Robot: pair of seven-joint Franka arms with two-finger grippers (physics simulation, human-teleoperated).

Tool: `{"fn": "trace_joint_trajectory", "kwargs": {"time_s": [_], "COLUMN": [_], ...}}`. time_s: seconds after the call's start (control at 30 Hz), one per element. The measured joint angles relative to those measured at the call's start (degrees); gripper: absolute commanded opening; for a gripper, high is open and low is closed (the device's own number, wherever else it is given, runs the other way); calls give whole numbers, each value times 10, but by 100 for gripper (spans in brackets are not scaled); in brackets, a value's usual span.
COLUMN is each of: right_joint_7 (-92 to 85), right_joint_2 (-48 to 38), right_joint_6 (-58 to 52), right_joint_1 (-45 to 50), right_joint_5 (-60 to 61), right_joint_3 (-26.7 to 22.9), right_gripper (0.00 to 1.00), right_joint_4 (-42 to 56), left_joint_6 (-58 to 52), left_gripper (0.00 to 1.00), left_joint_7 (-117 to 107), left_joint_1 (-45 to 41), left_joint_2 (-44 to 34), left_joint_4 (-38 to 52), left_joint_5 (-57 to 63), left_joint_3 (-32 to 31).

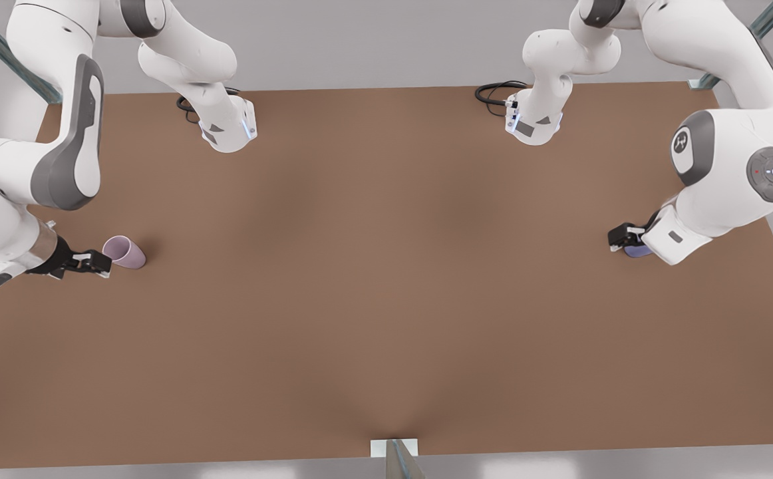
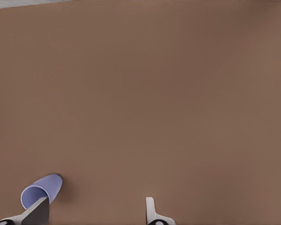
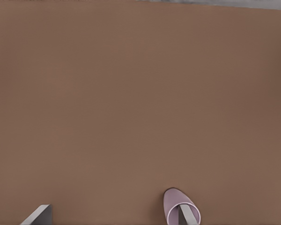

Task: Stack the cups, with the pink cup at the bottom and the purple cup at the top

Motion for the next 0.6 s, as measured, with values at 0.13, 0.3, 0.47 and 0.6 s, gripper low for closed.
{"fn": "trace_joint_trajectory", "kwargs": {"time_s": [0.13, 0.3, 0.47, 0.6], "right_joint_7": [-7, -32, -84, -132], "right_joint_2": [2, -3, -34, -21], "right_joint_6": [6, 16, 73, 135], "right_joint_1": [-12, -68, -86, -94], "right_joint_5": [6, 18, 26, 29], "right_joint_3": [1, -3, -61, -93], "right_gripper": [100, 100, 100, 100], "right_joint_4": [0, -53, -182, -239], "left_joint_6": [5, 8, 9, 9], "left_gripper": [100, 100, 100, 100], "left_joint_7": [2, 3, 5, 5], "left_joint_1": [0, 0, 6, 6], "left_joint_2": [1, 5, 12, 17], "left_joint_4": [-1, -2, -2, -3], "left_joint_5": [1, 1, 1, 1], "left_joint_3": [1, 0, 0, 0]}}
